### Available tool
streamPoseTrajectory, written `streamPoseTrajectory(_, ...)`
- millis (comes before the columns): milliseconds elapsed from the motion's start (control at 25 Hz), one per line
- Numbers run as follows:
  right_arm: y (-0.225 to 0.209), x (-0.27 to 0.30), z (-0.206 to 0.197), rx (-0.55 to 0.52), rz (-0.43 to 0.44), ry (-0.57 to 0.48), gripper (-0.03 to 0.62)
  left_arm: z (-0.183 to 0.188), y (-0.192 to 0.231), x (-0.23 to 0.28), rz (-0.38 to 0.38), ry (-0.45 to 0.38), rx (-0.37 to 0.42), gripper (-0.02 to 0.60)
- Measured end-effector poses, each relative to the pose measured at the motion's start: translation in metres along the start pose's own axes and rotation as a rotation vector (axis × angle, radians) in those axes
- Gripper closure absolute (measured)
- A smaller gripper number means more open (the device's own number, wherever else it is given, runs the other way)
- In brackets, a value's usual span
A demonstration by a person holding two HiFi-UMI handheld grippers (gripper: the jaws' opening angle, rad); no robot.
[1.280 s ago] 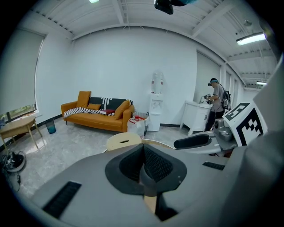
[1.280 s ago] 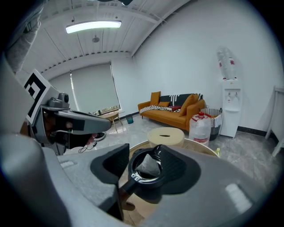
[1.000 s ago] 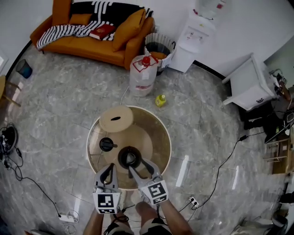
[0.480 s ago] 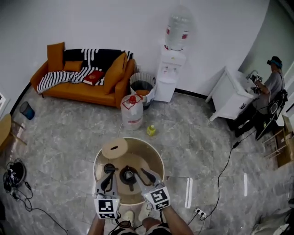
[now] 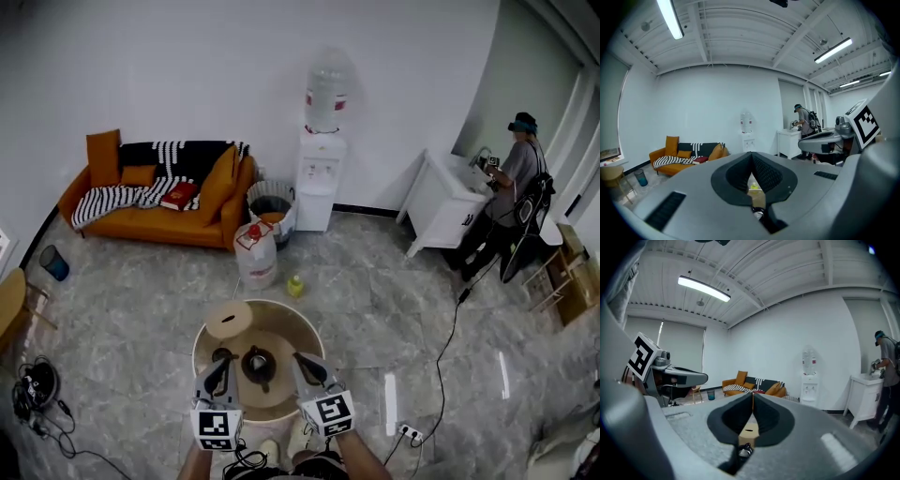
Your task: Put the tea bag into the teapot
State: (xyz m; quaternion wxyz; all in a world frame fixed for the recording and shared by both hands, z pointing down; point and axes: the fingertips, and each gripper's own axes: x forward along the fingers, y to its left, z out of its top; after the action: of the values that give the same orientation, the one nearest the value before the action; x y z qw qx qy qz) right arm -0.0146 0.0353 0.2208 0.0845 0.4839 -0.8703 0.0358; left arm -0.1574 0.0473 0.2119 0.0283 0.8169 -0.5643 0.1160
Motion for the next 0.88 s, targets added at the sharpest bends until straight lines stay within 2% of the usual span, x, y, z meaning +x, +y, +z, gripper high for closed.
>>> streamPoseTrajectory(360, 0.02, -0.066, 0.021, -0.008, -0.093, -0.043, 0.594, 0.007, -0.016, -0.054, -0.056, -0.021, 0.03, 0.566)
streamPoseTrajectory(600, 0.036, -0.085, 0.019, -0.007, -0.127, -0.052, 0.594, -0.003, -0.015, -0.08, -0.077, -0.007, 0.031, 0.566)
streamPoseTrajectory(880, 0.052, -0.092, 0.021, -0.013, -0.131, -0.055, 0.594, -0.002, -0.006, -0.097, -0.062, -0.022, 0.011, 0.566)
